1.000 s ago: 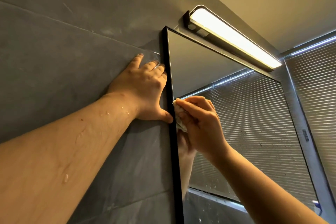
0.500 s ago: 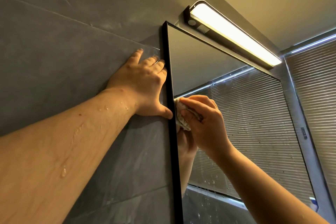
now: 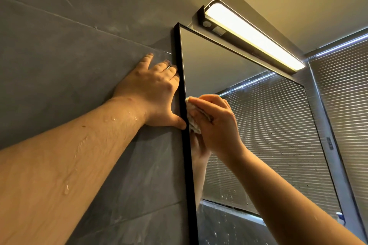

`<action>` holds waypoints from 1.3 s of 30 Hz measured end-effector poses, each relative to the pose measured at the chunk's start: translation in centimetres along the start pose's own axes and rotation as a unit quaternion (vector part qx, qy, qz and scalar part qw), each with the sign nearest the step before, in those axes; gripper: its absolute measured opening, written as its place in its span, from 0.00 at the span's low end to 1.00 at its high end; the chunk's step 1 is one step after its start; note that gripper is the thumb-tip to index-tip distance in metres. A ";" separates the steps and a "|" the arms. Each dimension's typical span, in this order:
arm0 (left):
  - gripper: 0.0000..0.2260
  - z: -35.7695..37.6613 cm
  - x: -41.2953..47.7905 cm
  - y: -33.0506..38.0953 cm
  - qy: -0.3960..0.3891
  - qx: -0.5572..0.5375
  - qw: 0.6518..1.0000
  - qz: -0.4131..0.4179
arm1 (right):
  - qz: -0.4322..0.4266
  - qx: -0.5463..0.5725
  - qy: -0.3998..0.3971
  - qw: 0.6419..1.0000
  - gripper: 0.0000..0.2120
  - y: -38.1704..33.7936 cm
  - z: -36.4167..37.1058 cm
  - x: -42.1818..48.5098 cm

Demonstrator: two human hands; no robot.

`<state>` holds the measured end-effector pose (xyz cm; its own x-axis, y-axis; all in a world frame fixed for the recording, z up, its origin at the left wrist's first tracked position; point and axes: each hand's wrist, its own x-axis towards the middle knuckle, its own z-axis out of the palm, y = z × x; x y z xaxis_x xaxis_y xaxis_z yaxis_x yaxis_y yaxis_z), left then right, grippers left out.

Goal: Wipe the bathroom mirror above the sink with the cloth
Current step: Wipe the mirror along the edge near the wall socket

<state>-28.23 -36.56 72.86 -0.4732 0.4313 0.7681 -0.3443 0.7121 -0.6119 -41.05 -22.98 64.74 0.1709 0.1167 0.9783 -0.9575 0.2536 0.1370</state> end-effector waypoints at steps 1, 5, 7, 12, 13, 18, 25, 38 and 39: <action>0.55 0.0 0.0 0.0 -0.001 -0.001 1.000 -0.001 | 0.004 0.001 0.002 1.000 0.12 0.1 0.2 0.8; 0.56 0.0 -0.1 0.0 -0.005 0.002 1.000 0.001 | 0.027 0.000 0.001 1.000 0.14 0.0 0.5 2.8; 0.56 0.0 -0.1 0.0 -0.004 0.003 1.000 0.002 | 0.029 0.004 -0.002 1.000 0.15 0.0 0.5 2.6; 0.56 0.1 -0.1 0.0 0.011 0.004 1.000 0.001 | 0.029 -0.007 -0.013 0.999 0.16 -0.2 -0.3 -0.4; 0.55 0.1 -0.2 0.0 0.011 0.006 1.000 0.001 | 0.029 -0.007 -0.018 0.999 0.17 -0.3 -0.6 -1.1; 0.53 -0.7 -0.4 0.2 -0.009 -0.004 1.000 -0.001 | 0.032 -0.040 -0.038 0.998 0.18 -0.9 -1.3 -3.2; 0.56 0.6 -3.2 1.9 -0.067 0.023 0.998 0.003 | 0.003 -0.044 -0.090 0.995 0.20 -1.0 -2.7 -4.5; 0.54 0.8 -3.0 2.1 -0.037 0.011 0.999 -0.010 | -0.001 -0.086 -0.060 0.995 0.18 -1.4 -1.3 -2.1; 0.53 0.8 -3.0 2.1 -0.037 0.010 0.999 -0.009 | 0.002 -0.084 -0.058 0.995 0.18 -1.4 -1.3 -2.3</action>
<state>-28.21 -36.79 69.08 -0.5247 0.3766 0.7635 -0.3682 0.7082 -0.6024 -39.79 -22.38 62.07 0.1307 0.0084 0.9914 -0.9042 0.4111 0.1157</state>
